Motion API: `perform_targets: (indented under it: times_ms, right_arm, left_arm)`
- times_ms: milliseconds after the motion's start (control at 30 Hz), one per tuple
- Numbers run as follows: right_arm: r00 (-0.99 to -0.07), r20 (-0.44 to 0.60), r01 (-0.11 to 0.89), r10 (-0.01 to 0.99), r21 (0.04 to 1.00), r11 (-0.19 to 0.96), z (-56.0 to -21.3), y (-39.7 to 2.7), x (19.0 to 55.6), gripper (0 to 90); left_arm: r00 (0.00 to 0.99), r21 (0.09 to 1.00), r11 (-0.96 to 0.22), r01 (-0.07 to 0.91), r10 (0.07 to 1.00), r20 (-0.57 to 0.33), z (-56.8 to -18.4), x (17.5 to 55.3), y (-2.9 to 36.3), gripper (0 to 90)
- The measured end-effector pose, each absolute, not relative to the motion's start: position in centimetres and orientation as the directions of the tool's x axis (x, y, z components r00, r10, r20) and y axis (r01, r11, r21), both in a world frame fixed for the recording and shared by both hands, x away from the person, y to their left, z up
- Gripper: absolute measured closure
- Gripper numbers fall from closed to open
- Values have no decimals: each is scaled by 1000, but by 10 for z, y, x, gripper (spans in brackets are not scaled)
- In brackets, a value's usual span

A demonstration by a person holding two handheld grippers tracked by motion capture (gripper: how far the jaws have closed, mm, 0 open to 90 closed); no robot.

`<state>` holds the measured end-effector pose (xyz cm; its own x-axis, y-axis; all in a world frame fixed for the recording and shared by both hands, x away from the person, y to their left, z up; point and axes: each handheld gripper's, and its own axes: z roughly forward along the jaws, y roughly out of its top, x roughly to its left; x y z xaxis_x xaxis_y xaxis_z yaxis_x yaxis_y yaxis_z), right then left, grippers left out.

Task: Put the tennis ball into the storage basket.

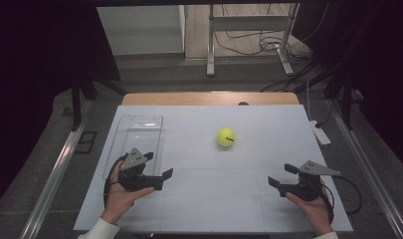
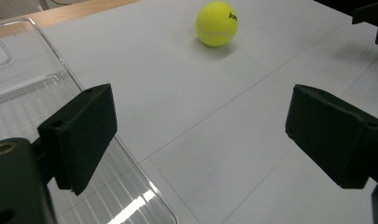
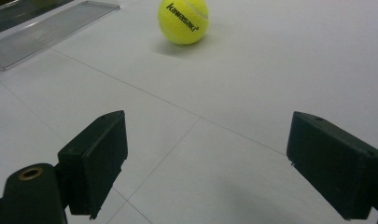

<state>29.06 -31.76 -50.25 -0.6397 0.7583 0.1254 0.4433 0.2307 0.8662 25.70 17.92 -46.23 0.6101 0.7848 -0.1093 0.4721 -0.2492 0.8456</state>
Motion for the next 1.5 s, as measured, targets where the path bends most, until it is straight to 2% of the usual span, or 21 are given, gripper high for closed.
perform_targets:
  times_ms: [1500]
  right_arm:
    - [-642, 120, 444, 757, 863, 239, -503, -317, 291, 124]
  left_arm:
    - [650, 831, -301, 469, 754, -94, -457, 281, 147, 97]
